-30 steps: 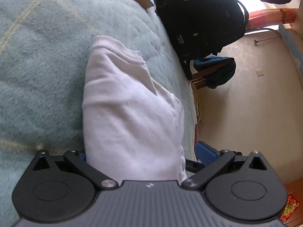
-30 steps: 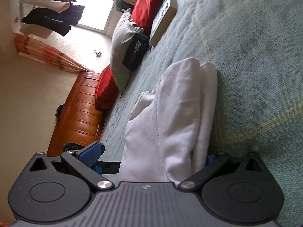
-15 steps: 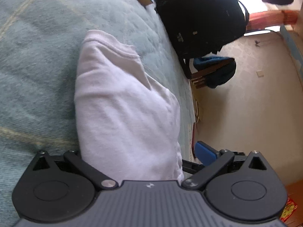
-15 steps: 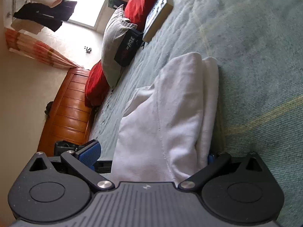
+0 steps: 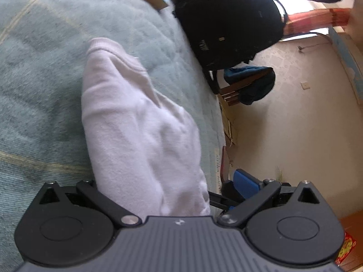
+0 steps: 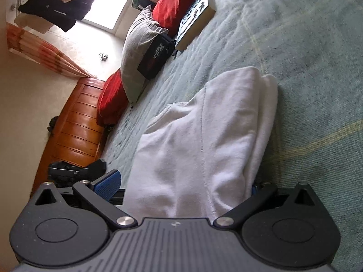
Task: Fold clothes
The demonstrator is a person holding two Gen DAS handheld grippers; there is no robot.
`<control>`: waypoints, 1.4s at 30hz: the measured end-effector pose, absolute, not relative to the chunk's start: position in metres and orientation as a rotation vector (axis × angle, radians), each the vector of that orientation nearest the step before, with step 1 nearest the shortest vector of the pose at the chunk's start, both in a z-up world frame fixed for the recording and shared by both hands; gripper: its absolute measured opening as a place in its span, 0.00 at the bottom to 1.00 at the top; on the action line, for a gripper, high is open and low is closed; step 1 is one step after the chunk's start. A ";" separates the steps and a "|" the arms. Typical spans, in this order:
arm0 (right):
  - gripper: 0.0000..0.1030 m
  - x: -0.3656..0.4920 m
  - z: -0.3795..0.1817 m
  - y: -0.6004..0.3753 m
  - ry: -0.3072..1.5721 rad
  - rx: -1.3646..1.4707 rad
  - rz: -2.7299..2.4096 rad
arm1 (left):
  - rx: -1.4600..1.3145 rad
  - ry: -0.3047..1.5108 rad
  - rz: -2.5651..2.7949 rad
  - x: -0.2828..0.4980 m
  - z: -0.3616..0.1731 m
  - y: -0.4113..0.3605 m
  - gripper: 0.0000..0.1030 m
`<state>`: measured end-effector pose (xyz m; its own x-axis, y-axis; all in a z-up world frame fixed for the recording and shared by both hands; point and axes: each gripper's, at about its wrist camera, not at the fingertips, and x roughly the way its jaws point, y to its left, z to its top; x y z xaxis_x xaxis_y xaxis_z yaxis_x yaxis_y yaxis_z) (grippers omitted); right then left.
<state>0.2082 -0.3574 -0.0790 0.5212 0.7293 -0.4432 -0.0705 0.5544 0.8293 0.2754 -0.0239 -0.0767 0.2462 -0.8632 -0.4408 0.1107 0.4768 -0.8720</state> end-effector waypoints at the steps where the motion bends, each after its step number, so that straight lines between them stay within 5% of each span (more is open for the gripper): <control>1: 1.00 0.207 -0.076 -0.355 0.897 0.844 0.556 | -0.832 1.125 -0.780 0.275 -0.075 -0.024 0.98; 23: 1.00 0.187 -0.024 -0.283 0.904 0.672 0.647 | -0.810 1.040 -0.763 0.249 -0.024 0.008 0.98; 42: 1.00 0.201 0.019 -0.127 0.905 0.526 0.717 | -0.826 0.906 -0.662 0.222 0.006 0.151 0.98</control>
<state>0.2006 -0.1269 0.0195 0.4187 0.7471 -0.5163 -0.3316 0.6551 0.6789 0.2218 0.1509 0.0060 0.4658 -0.7853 -0.4078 0.1502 0.5244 -0.8381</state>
